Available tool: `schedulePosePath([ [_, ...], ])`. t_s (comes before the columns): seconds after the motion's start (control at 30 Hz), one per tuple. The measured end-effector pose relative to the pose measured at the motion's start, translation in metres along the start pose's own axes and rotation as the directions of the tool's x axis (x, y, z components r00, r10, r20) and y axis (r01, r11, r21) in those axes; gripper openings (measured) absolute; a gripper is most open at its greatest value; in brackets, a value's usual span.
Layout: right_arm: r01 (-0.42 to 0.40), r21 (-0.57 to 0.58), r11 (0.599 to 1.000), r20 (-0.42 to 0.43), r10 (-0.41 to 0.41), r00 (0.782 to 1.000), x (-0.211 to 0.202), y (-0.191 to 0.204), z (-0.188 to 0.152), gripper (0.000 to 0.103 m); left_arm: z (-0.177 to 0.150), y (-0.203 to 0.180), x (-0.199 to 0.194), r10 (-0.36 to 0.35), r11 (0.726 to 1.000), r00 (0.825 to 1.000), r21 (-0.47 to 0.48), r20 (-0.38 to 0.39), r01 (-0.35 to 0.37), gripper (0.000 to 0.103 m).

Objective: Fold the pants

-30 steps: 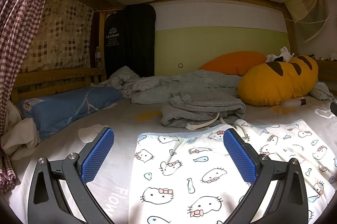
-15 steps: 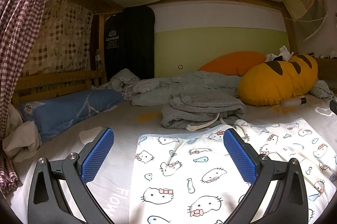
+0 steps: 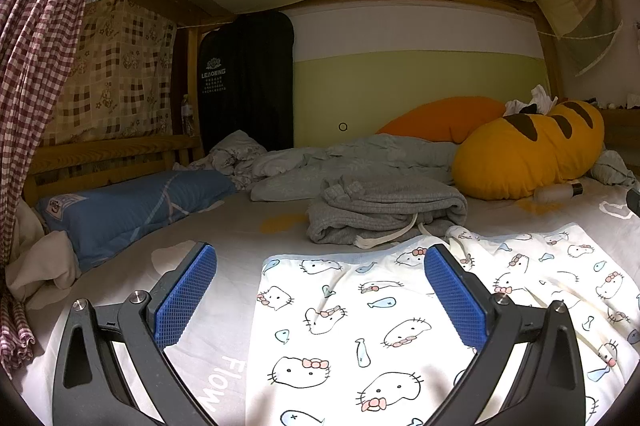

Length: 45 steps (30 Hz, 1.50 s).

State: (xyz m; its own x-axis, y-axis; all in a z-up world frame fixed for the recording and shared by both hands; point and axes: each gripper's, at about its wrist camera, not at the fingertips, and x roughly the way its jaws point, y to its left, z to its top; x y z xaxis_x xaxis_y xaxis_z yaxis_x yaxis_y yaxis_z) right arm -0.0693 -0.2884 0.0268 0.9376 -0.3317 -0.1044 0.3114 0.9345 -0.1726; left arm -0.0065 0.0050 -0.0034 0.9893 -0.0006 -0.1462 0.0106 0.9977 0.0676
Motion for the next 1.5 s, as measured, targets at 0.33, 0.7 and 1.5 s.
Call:
schedulePosePath([
  [0.33,-0.037,-0.035,0.999,-0.172,0.031,0.985,0.021,0.002,-0.006,0.102,-0.001,-0.001,0.0,-0.043,0.999,0.999,0.008,-0.014,0.044,0.103],
  [0.7,-0.055,0.151,0.987,-0.362,0.107,0.926,0.065,-0.05,0.006,0.085,0.012,0.002,-0.01,-0.116,0.993,0.992,-0.016,0.043,0.117,0.103],
  [1.5,-0.21,0.375,0.903,-0.599,0.408,0.689,0.225,-0.109,-0.021,0.028,0.094,-0.113,0.151,-0.429,0.9,0.895,-0.141,-0.119,0.413,0.103],
])
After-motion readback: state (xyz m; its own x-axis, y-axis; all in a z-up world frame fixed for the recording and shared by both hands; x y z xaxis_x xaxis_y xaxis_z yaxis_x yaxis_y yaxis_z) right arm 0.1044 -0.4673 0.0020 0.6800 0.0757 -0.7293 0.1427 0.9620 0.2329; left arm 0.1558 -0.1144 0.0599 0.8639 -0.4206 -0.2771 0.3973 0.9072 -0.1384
